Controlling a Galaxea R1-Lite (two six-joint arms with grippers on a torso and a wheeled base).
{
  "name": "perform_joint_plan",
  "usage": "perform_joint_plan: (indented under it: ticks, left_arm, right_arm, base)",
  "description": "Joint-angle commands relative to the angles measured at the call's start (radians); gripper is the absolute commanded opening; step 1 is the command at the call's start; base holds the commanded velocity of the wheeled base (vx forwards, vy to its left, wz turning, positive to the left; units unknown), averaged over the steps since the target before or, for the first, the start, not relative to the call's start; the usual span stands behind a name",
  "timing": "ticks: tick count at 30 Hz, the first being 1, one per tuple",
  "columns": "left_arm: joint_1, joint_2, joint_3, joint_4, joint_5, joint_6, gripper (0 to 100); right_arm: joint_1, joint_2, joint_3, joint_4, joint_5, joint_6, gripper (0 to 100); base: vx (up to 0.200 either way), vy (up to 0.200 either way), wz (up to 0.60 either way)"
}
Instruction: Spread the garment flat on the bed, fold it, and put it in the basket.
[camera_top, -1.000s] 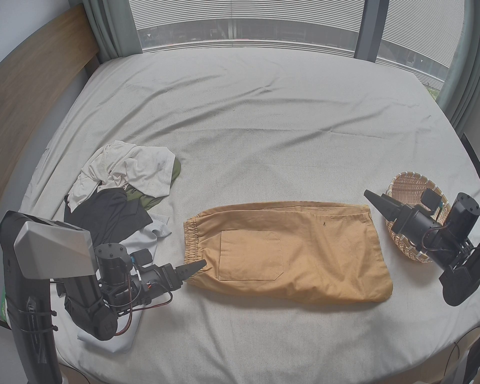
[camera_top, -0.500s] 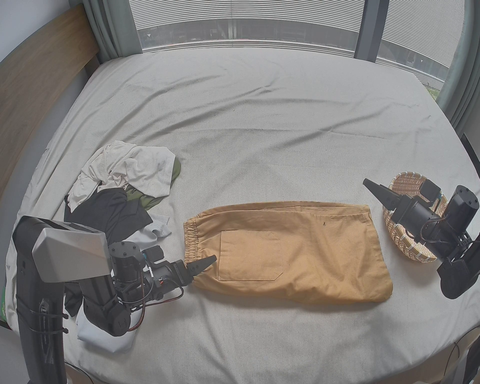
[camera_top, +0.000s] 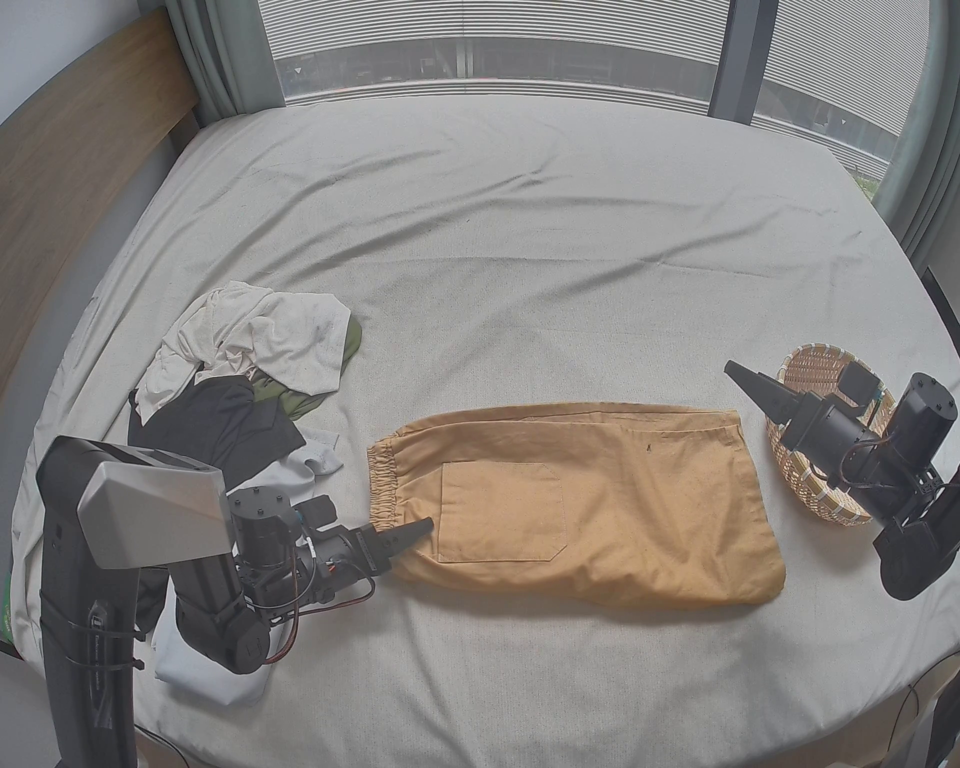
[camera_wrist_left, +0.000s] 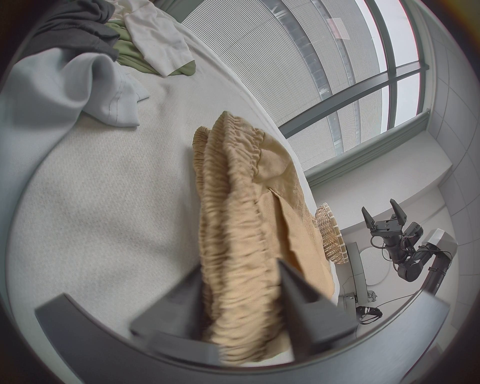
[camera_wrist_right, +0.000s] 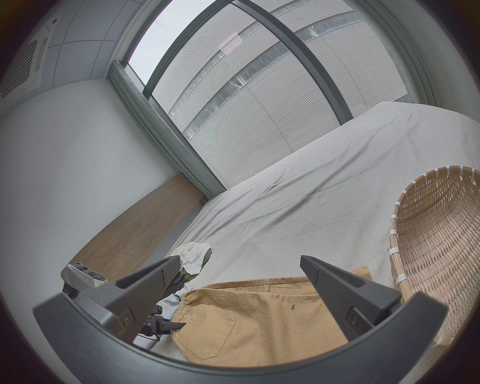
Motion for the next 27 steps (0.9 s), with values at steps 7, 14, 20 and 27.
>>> perform_joint_plan:
  ticks: [7, 14, 20, 27]
  left_arm:
    - [0.034, -0.066, 0.0, -0.009, 0.057, -0.01, 0]
    - [0.052, -0.146, 0.081, -0.008, 0.053, -0.039, 0]
    - [0.075, -0.195, 0.136, -0.006, 0.053, -0.037, 0]
    - [0.108, -0.24, 0.197, -0.006, 0.053, -0.034, 0]
  right_arm:
    - [0.005, 0.004, 0.01, 0.0, 0.0, 0.0, 100]
    - [0.005, 0.009, 0.012, 0.0, 0.0, 0.0, 100]
    - [0.007, 0.01, 0.023, 0.0, 0.002, -0.002, 100]
    - [0.011, 0.021, 0.03, 0.0, 0.0, -0.002, 100]
  base:
    - [0.0, 0.0, 0.0]
    - [0.0, 0.0, 0.0]
    - [0.0, 0.0, 0.0]
    - [0.0, 0.0, 0.0]
